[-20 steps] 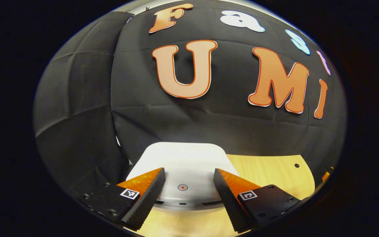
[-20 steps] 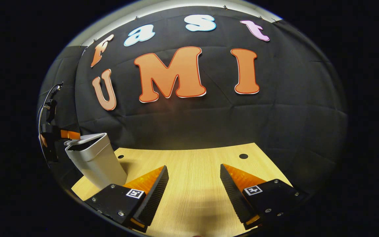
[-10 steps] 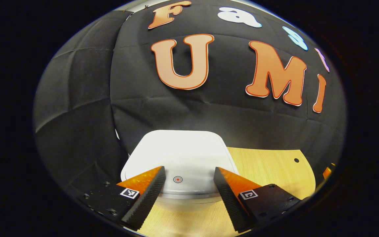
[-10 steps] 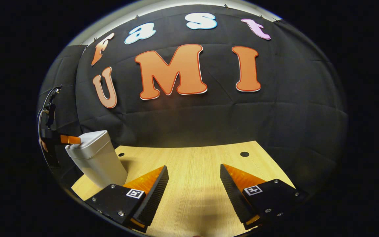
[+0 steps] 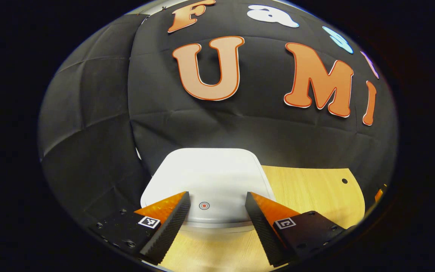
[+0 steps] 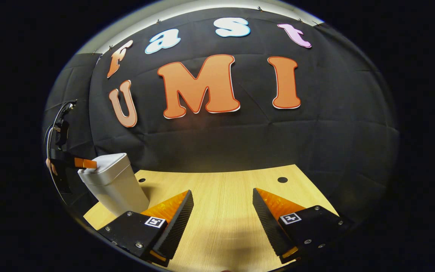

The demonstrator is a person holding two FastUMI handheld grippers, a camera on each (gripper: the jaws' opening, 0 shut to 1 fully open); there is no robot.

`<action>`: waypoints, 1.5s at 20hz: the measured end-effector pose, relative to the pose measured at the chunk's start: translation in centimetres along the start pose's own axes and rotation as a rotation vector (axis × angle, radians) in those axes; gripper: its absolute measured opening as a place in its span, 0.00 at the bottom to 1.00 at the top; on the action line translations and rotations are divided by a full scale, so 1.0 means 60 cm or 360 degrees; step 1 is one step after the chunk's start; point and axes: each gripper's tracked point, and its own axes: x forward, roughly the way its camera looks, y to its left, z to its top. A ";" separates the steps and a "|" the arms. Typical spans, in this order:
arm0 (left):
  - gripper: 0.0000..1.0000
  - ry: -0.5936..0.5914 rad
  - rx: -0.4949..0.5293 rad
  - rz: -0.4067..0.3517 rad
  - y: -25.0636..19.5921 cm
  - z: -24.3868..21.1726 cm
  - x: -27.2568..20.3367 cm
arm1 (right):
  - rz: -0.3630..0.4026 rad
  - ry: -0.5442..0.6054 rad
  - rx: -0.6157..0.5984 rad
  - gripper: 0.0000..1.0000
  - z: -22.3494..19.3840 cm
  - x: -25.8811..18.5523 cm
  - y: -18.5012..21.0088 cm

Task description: Press the lid of the desktop garbage bin to open it, pick up the crumpled paper on the desktop and throw it into the bin, then pick up the pop can on the desktop and drop it into the bin, and finally close the garbage bin lid.

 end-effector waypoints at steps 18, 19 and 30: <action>0.92 -0.0329 0.0028 -0.0098 -0.045 0.089 -0.068 | 0.0009 -0.0026 0.0019 0.94 0.017 0.001 -0.010; 0.94 -0.0374 0.0021 -0.0112 -0.057 0.096 -0.078 | 0.0010 -0.0029 0.0024 0.94 0.018 0.001 -0.008; 0.94 -0.0618 0.0026 -0.0296 -0.188 0.116 -0.161 | 0.0016 -0.0081 0.0050 0.94 0.041 -0.004 -0.010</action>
